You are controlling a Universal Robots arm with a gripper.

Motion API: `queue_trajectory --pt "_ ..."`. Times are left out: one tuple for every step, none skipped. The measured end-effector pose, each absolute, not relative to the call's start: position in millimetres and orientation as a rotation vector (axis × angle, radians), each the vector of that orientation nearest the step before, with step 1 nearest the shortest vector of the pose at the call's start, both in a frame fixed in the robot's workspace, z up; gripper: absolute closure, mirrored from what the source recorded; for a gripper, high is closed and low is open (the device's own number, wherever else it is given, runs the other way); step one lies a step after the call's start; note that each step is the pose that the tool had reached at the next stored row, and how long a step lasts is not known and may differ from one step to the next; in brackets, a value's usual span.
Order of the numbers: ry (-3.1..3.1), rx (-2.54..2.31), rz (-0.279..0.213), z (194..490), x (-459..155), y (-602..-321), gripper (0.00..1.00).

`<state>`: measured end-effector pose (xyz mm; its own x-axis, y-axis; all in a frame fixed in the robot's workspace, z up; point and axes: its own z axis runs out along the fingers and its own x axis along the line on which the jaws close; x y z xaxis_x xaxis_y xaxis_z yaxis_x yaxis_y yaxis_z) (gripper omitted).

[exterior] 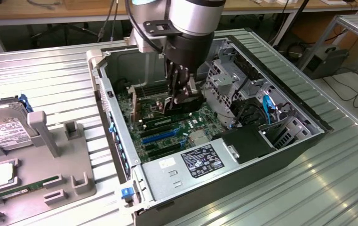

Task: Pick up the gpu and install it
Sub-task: 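Insert the gpu into the slot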

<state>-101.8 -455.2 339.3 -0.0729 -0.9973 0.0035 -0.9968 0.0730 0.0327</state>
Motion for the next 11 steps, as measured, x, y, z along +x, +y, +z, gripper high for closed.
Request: queue_trajectory --pt "-2.280 2.124 -0.034 337.3 -103.6 -455.6 0.74" --pt "-2.277 2.128 -0.033 335.7 -104.4 -456.0 0.74" --pt "-2.269 2.137 -0.033 333.6 -105.2 -456.4 0.74" --pt "-2.261 2.145 -0.033 331.4 -106.1 -456.8 0.74" --pt "-2.255 2.152 -0.034 329.8 -106.9 -457.0 0.74" --pt "-2.247 2.161 -0.034 327.5 -108.1 -457.3 0.74" --pt "-2.242 2.167 -0.035 325.8 -109.0 -457.4 0.74" --pt "-2.238 2.171 -0.036 324.6 -109.5 -457.5 0.74" --pt "-2.234 2.177 -0.037 322.2 -110.0 -457.6 0.74" --pt "-2.232 2.180 -0.039 320.1 -110.1 -457.6 0.74" --pt "-2.231 2.182 -0.040 318.0 -110.2 -457.5 0.74"
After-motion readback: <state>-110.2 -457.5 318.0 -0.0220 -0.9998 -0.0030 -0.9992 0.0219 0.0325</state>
